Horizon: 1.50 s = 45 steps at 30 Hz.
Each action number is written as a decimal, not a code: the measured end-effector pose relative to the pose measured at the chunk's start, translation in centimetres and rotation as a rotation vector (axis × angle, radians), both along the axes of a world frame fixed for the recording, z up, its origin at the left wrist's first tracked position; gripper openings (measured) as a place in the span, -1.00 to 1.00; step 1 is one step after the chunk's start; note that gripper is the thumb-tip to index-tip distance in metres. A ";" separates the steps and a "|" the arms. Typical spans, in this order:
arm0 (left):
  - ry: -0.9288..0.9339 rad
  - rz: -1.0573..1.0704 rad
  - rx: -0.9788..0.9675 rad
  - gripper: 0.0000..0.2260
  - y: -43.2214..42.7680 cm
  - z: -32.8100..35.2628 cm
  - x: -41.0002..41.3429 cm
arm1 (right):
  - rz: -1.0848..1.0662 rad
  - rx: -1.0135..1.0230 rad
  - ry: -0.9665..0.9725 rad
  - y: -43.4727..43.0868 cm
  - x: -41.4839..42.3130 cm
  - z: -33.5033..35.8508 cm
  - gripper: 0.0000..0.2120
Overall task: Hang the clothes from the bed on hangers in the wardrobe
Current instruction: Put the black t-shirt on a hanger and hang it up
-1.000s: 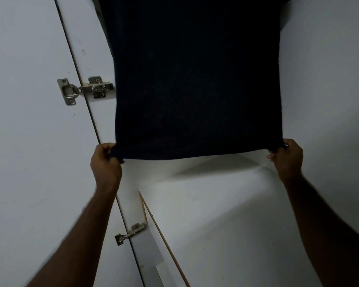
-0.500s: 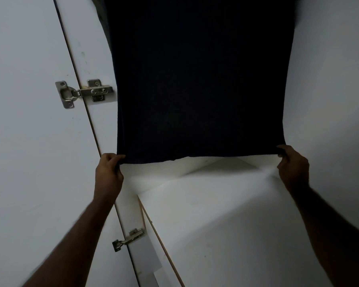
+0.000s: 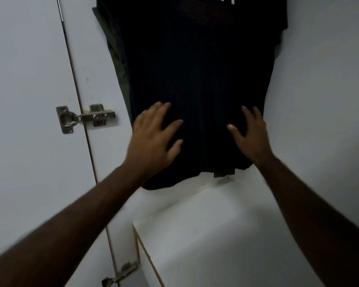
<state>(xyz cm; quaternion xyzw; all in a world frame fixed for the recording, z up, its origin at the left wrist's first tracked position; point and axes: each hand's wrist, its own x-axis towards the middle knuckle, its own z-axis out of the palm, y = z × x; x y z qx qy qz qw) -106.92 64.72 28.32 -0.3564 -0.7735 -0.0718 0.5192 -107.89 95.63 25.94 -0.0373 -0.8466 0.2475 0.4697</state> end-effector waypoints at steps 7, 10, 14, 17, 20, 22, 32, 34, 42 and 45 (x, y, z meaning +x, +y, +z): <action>-0.159 0.421 -0.339 -0.39 0.1 0.2 -4.6 | -0.191 0.196 -0.359 -1.8 -4.5 0.1 -0.34; -0.303 0.411 -0.363 -0.51 -2.4 -4.8 -5.2 | -0.352 0.054 -0.726 -0.2 -3.9 -5.8 -0.39; -0.455 0.353 -0.350 -0.68 -2.5 -9.4 -5.2 | -0.449 -0.066 -1.015 -1.2 -1.1 -11.5 -0.49; -0.499 0.213 -0.264 -0.71 -1.3 -10.4 -4.3 | -0.475 -0.133 -0.983 -3.5 0.8 -12.9 -0.53; -0.575 0.113 -0.283 -0.63 -1.0 -11.9 -4.6 | -0.483 -0.193 -0.952 -6.3 2.7 -13.4 -0.50; -0.631 0.019 -0.261 -0.62 -0.9 -13.6 -4.9 | -0.497 -0.223 -0.919 -8.5 4.5 -13.9 -0.48; -1.002 -0.637 -0.179 -0.73 1.5 -21.5 3.3 | -0.781 -0.286 -0.821 -19.0 20.5 -17.4 -0.46; -1.040 -0.749 -0.184 -0.75 1.3 -22.7 6.3 | -0.849 -0.273 -0.774 -21.3 24.4 -18.2 -0.46; -1.225 -1.134 -0.223 -0.76 -4.5 -27.7 18.9 | -1.057 -0.588 -0.468 -34.8 39.1 -24.2 -0.55; -1.336 -1.164 -0.378 -0.72 -8.9 -30.9 24.2 | -1.144 -0.853 -0.303 -42.4 43.8 -28.6 -0.58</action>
